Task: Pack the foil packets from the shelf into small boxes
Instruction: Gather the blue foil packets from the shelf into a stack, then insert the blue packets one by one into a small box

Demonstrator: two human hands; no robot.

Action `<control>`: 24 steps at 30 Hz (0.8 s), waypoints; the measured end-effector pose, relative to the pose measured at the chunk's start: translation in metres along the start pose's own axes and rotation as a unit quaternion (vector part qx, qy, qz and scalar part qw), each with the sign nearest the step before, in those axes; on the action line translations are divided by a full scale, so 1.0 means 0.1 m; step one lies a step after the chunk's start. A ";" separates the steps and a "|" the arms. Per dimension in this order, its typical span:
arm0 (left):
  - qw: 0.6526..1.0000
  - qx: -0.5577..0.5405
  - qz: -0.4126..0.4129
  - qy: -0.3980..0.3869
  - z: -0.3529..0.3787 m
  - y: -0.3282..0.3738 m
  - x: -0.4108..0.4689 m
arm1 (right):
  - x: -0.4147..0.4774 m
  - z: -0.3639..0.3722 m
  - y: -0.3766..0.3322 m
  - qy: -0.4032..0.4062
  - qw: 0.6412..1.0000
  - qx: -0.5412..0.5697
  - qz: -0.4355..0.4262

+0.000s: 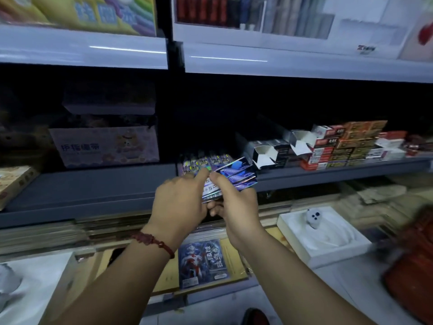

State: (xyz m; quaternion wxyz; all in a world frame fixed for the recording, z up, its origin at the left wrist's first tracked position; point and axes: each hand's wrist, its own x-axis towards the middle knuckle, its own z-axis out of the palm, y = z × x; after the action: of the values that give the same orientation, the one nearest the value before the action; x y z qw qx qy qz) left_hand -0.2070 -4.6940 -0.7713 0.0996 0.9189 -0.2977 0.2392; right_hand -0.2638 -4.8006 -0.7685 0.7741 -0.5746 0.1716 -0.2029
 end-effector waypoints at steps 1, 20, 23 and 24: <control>1.000 0.002 0.001 0.001 0.01 0.06 0.01 | 0.01 -0.02 0.00 0.016 1.000 -0.011 -0.012; 0.994 -0.113 0.004 -0.005 0.13 0.16 0.28 | 0.24 -0.26 -0.05 -0.066 0.992 -0.098 -0.042; 0.993 -0.115 -0.013 -0.020 0.09 0.05 0.29 | 0.27 -0.31 -0.10 -0.104 0.991 -0.082 -0.023; 0.993 -0.116 -0.023 -0.024 0.08 0.01 0.28 | 0.31 -0.35 -0.12 -0.082 0.995 -0.061 -0.012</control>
State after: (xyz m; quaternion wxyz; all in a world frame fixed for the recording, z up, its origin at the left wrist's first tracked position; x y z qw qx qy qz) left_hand -0.1845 -4.7112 -0.7645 0.2042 0.9129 -0.3050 0.1788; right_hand -0.2560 -4.8478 -0.7678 0.7465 -0.6376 0.1129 -0.1532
